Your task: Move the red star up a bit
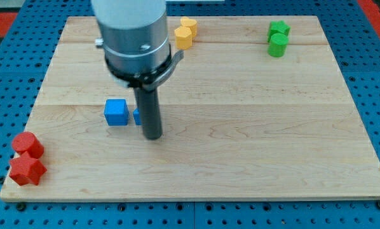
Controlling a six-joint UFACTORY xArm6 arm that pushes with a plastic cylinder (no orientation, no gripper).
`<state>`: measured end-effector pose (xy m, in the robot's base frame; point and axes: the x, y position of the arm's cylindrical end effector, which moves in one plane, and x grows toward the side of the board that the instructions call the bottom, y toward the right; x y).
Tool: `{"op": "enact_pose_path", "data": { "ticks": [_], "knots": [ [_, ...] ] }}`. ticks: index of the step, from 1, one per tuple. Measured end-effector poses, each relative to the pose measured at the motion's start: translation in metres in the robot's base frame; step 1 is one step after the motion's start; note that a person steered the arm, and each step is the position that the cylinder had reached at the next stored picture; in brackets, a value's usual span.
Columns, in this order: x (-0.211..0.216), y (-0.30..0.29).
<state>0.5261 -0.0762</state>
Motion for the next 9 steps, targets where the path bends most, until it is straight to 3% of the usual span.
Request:
{"op": "enact_pose_path", "data": {
  "ticks": [1, 2, 3, 5, 8, 9],
  "knots": [
    [0.004, -0.039],
    [0.063, -0.065],
    [0.091, -0.108],
    [0.092, -0.223],
    [0.033, -0.181],
    [0.040, -0.180]
  ]
}}
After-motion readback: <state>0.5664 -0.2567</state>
